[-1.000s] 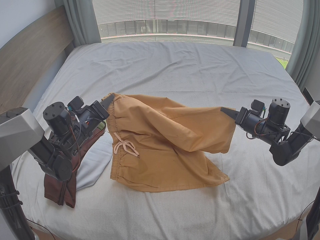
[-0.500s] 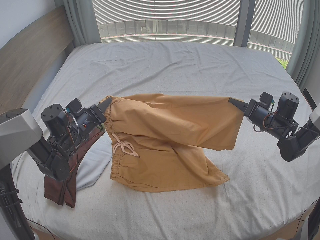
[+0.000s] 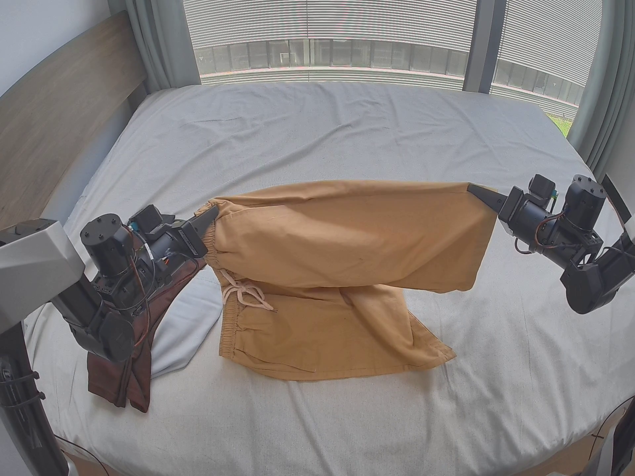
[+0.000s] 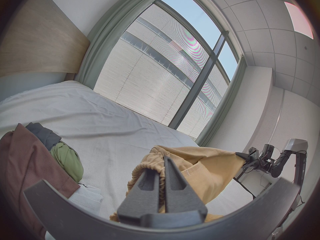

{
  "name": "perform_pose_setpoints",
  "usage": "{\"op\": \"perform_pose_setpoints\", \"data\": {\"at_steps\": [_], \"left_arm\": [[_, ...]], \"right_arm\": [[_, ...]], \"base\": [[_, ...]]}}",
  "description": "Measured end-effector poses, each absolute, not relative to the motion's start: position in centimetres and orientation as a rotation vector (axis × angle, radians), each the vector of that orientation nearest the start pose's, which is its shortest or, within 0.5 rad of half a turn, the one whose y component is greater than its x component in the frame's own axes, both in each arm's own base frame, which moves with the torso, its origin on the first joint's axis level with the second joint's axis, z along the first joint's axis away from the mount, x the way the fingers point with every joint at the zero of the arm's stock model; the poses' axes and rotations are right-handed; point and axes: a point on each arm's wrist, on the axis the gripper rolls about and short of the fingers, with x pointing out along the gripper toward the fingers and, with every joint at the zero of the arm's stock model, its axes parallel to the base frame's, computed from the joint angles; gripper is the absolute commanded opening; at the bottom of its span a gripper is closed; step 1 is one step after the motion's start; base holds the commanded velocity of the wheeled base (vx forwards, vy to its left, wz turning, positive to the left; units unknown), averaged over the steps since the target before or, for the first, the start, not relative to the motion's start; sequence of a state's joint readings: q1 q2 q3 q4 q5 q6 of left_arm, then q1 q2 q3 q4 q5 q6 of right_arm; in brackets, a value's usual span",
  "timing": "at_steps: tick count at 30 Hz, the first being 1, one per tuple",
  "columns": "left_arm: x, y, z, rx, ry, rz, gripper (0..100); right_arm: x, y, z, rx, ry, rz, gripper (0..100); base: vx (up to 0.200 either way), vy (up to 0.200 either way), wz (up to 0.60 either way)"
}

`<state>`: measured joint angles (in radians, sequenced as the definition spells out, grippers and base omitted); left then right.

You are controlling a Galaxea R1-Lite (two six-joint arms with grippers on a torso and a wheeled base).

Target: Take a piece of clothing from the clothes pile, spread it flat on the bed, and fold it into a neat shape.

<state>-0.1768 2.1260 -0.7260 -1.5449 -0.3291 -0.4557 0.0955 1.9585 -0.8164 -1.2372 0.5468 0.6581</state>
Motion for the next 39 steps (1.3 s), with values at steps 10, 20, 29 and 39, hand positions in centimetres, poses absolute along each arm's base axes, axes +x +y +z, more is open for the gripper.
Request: {"op": "perform_pose_setpoints", "data": {"at_steps": [10, 20, 29, 39], "left_arm": [[35.8, -6.5, 10.6, -0.397, -0.029, -0.510, 0], [35.9, -6.3, 10.4, -0.396, -0.027, -0.505, 0], [35.9, -6.0, 10.6, -0.411, -0.030, -0.500, 0], [36.0, -5.3, 10.5, -0.405, -0.034, -0.472, 0]], "right_arm": [[35.2, 3.8, 16.2, 0.619, 0.111, 0.637, 0], [35.3, 3.4, 16.3, 0.622, 0.106, 0.631, 0], [35.2, 3.3, 16.3, 0.622, 0.105, 0.630, 0], [36.1, 3.7, 17.3, 0.607, 0.080, 0.645, 0]], "base": [[0.000, 0.000, 0.00], [0.000, 0.000, 0.00], [0.000, 0.000, 0.00], [0.000, 0.000, 0.00]]}}
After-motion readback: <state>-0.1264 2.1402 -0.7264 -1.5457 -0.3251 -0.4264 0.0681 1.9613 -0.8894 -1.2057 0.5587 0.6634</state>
